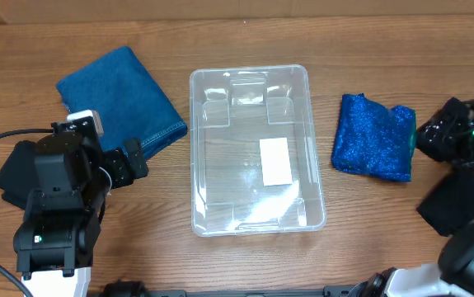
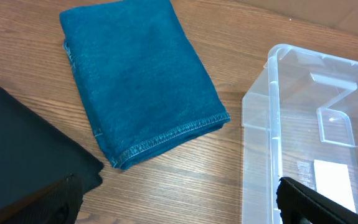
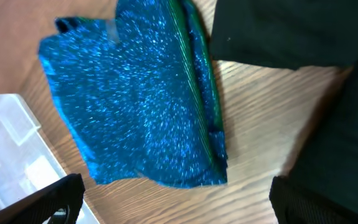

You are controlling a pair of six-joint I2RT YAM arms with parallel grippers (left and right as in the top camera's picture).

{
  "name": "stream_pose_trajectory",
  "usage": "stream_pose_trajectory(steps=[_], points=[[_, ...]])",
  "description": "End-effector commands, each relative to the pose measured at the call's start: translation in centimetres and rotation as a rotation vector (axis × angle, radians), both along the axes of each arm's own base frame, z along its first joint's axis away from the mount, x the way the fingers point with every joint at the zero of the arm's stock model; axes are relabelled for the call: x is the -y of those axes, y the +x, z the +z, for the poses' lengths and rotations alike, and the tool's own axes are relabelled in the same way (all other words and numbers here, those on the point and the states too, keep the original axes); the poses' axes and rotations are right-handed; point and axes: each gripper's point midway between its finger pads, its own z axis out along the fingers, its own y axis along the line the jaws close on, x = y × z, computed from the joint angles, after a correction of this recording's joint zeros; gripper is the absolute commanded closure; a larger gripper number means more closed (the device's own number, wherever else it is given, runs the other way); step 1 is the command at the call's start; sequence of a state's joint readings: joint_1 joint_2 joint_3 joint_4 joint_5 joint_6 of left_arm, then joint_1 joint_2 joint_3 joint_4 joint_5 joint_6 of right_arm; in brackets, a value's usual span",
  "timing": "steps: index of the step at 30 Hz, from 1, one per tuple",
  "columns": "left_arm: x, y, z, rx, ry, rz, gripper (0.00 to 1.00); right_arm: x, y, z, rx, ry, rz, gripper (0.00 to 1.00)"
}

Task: Pack container
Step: 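Grasp the blue sequined cloth with the right gripper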

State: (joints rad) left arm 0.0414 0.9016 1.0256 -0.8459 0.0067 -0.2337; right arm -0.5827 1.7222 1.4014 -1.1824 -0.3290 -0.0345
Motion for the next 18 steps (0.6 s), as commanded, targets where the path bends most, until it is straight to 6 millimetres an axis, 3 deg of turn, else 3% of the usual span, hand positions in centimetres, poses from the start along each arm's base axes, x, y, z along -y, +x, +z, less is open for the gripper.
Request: stream_pose_trajectory(steps=[1,6,14,18], points=[[-0.1,0.1,1.3,0.034,0.01,-0.005,0.0,0.3,1.0,-3.0,-0.033,0.05,0.027,0.0],[-0.1,0.1,1.3,0.034,0.01,-0.005,0.0,-0.6,2.7,-5.6,0.049,0.117,0.097,0.0],[-0.1,-0.1,1.1,0.022,0.01,-0.005,0.0,-1.8,1.6,-11.0,0.072,0.108,0.078,0.0],[-0.1,-0.1,1.1,0.022,0.01,-0.005,0.0,-5.1,2.3,-11.8,0.097,0.138,0.144,0.0]])
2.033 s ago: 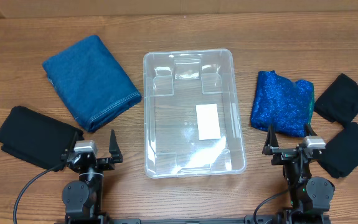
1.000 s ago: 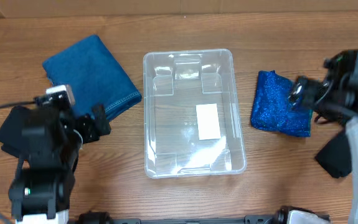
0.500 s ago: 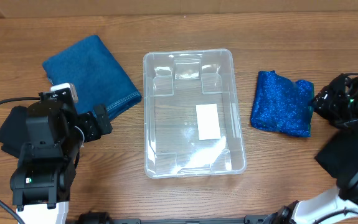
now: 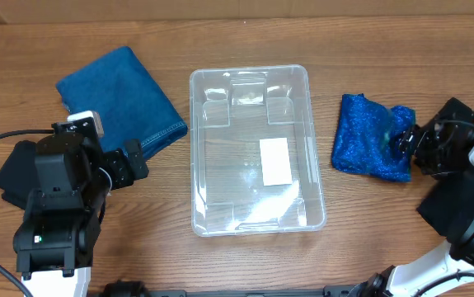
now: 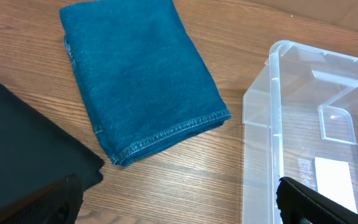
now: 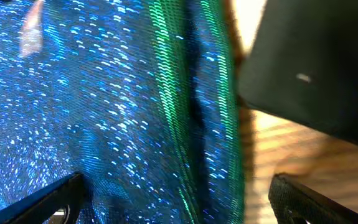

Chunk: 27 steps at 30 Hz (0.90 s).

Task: Pack container
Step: 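Grasp the blue sequined cloth with the right gripper, then carry the sequined cloth into the bin and release it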

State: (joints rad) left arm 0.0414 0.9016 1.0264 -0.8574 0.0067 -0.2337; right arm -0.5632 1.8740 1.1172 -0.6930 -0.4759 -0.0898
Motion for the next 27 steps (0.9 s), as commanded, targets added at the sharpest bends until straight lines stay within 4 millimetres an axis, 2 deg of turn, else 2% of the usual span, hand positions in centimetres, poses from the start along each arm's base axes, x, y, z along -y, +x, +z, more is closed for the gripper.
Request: stream_pose_trajectory(steps=[1,2,3,8,10,12,14,16,18,19,21,23,24,25,27], points=[[-0.1,0.1,1.3,0.032,0.01,-0.005,0.0,-4.0,-0.5,-1.6,-0.041,0.056,0.075,0.0],[-0.1,0.1,1.3,0.032,0.01,-0.005,0.0,-4.8,-0.2,-1.6,-0.038,0.053,0.1,0.05],[-0.1,0.1,1.3,0.032,0.01,-0.005,0.0,-5.4,0.1,-1.6,-0.033,0.05,0.118,0.15],[-0.1,0.1,1.3,0.032,0.01,-0.005,0.0,-5.5,0.2,-1.5,-0.037,0.054,0.113,0.81],[-0.1,0.1,1.3,0.032,0.01,-0.005,0.0,-5.3,0.7,-0.6,-0.058,0.076,0.058,0.96],[-0.1,0.1,1.3,0.032,0.01,-0.005,0.0,-5.4,2.1,2.5,-0.033,0.115,0.061,0.96],[-0.1,0.1,1.3,0.032,0.01,-0.005,0.0,-5.2,3.7,6.9,0.008,0.123,0.079,0.96],[-0.1,0.1,1.3,0.032,0.01,-0.005,0.0,-6.0,5.4,14.5,0.122,0.141,0.135,0.96],[-0.1,0.1,1.3,0.032,0.01,-0.005,0.0,-7.8,5.5,21.3,0.217,0.113,0.203,0.96],[-0.1,0.1,1.3,0.032,0.01,-0.005,0.0,-9.4,4.9,24.6,0.266,0.091,0.244,0.96],[-0.1,0.1,1.3,0.033,0.01,-0.005,0.0,-12.8,3.7,28.6,0.344,0.068,0.326,0.96],[-0.1,0.1,1.3,0.033,0.01,-0.005,0.0,-18.3,1.6,31.9,0.429,0.082,0.46,0.96],[-0.1,0.1,1.3,0.033,0.01,-0.005,0.0,-20.3,0.8,32.6,0.45,0.086,0.517,0.96],[-0.1,0.1,1.3,0.033,0.01,-0.005,0.0,-23.2,-0.1,33.0,0.464,0.1,0.596,0.96],[-0.1,0.1,1.3,0.032,0.01,-0.005,0.0,-28.0,-0.6,32.4,0.456,0.129,0.69,0.96]])
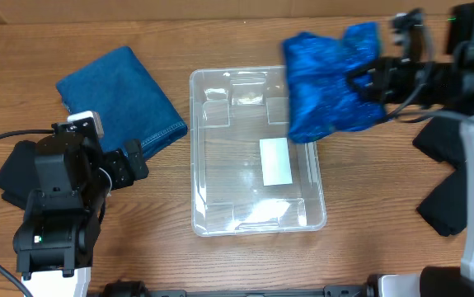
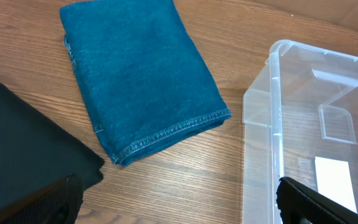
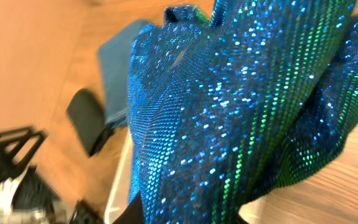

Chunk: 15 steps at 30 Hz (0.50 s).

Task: Pack container
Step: 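Carry the sequined cloth into the bin and release it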

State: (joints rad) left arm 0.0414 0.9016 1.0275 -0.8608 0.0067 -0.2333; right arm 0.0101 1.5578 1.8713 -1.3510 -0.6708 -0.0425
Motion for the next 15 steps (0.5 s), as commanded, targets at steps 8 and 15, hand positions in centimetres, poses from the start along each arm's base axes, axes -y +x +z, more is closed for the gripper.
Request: stream_pose_trajectory(steps=[8,15], points=[[-0.1,0.0,1.1,0.027,0.009,-0.005,0.0,-14.8,1.9,-12.5,-0.199,-0.037,0.146,0.96],[-0.1,0.0,1.1,0.027,0.009,-0.005,0.0,-16.2,6.1,-19.2,-0.318,-0.024,-0.008,0.96]])
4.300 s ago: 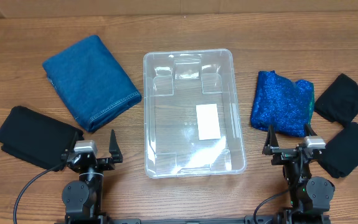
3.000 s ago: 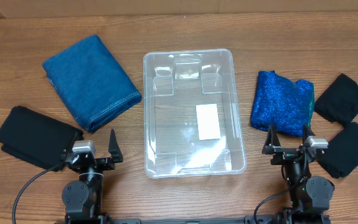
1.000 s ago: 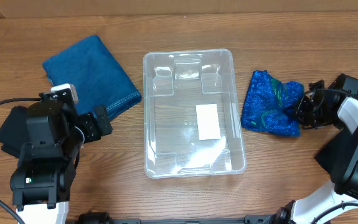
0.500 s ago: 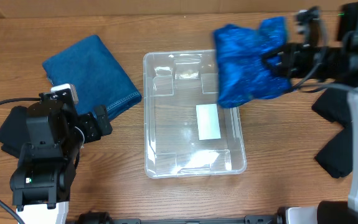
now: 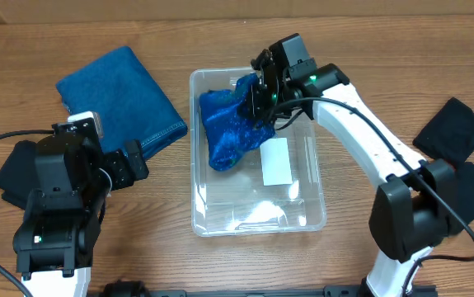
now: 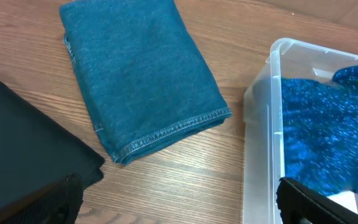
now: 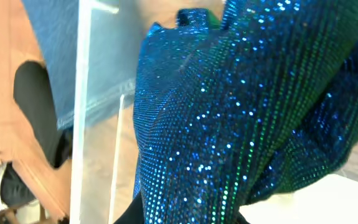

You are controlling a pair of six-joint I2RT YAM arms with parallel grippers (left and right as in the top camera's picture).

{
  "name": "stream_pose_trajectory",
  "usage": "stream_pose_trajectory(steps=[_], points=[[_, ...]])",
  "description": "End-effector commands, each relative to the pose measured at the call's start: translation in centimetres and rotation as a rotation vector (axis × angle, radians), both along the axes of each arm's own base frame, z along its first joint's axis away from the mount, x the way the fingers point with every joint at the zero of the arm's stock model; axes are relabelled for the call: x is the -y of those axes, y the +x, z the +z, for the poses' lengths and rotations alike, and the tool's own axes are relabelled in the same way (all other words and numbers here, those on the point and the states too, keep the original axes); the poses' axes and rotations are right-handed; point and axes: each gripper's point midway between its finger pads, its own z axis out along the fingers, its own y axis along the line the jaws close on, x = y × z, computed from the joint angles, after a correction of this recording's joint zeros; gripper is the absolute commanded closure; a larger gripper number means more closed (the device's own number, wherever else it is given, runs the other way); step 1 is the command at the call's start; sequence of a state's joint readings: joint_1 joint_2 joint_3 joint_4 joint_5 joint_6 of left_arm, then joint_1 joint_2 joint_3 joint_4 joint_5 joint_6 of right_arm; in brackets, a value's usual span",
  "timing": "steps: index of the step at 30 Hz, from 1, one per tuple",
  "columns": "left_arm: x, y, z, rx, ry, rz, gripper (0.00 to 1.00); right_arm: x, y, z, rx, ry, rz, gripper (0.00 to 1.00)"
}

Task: Pack container
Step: 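Carry the sequined cloth into the bin and release it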

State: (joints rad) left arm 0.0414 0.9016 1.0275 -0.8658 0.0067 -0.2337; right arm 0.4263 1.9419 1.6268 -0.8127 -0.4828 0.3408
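The clear plastic container [image 5: 194, 190] stands at the table's middle. A sparkly blue cloth [image 5: 228, 125] hangs into its far left part, bunched, and shows through the wall in the left wrist view [image 6: 319, 134]. My right gripper [image 5: 263, 92] is shut on the cloth's top; in the right wrist view the cloth [image 7: 228, 106] fills the frame and hides the fingers. A folded teal towel [image 5: 119, 97] lies left of the container. My left gripper [image 5: 131, 162] stands open near the towel's near corner, fingers spread wide with bare wood between them [image 6: 179, 208].
A white label [image 5: 276, 162] lies on the container's floor. A black cloth [image 5: 7, 175] sits under the left arm at the left edge. Two more black cloths [image 5: 453, 130] [image 5: 471, 191] lie at the right. A cable trails off the left side.
My right gripper, with the sparkly cloth, has gone from above the container's far right corner to its far left part, and the cloth now hangs inside the walls. The left arm has not moved.
The sparkly cloth lay on the table right of the container with my right gripper open beside it. Then the gripper was at the cloth's right edge. Then it held the cloth aloft over the container's far right corner, and now inside it.
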Motion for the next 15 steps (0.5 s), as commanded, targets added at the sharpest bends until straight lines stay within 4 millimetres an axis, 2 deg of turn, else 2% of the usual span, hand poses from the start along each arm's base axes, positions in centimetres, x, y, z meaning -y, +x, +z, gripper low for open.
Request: stream_pose_trajectory(steps=[1,3,4,5,7,9,11,13,15], points=[[-0.1,0.1,1.2,0.032,0.01,-0.005,0.0,-0.3,1.0,-0.5,-0.036,0.019,-0.078,0.96],[-0.1,0.1,1.2,0.033,0.01,-0.005,0.0,0.3,1.5,-1.8,-0.041,-0.023,-0.106,0.96],[-0.1,0.1,1.2,0.033,0.01,-0.005,0.0,1.2,1.5,-2.8,-0.051,-0.081,-0.131,0.79],[-0.1,0.1,1.2,0.032,0.01,-0.005,0.0,2.5,1.4,-3.6,-0.061,-0.152,-0.161,0.21],[-0.1,0.1,1.2,0.032,0.01,-0.005,0.0,4.6,0.6,-4.7,-0.087,-0.268,-0.195,0.0],[-0.1,0.1,1.2,0.032,0.01,-0.005,0.0,5.5,-0.3,-4.9,-0.117,-0.32,-0.19,0.0],[-0.1,0.1,1.2,0.032,0.01,-0.005,0.0,7.0,-0.3,-3.6,-0.088,-0.408,-0.2,0.0],[-0.1,0.1,1.2,0.032,0.01,-0.005,0.0,9.0,0.3,1.3,0.023,-0.508,-0.221,0.0],[-0.1,0.1,1.2,0.032,0.01,-0.005,0.0,11.3,0.8,8.6,0.168,-0.545,-0.308,0.0]])
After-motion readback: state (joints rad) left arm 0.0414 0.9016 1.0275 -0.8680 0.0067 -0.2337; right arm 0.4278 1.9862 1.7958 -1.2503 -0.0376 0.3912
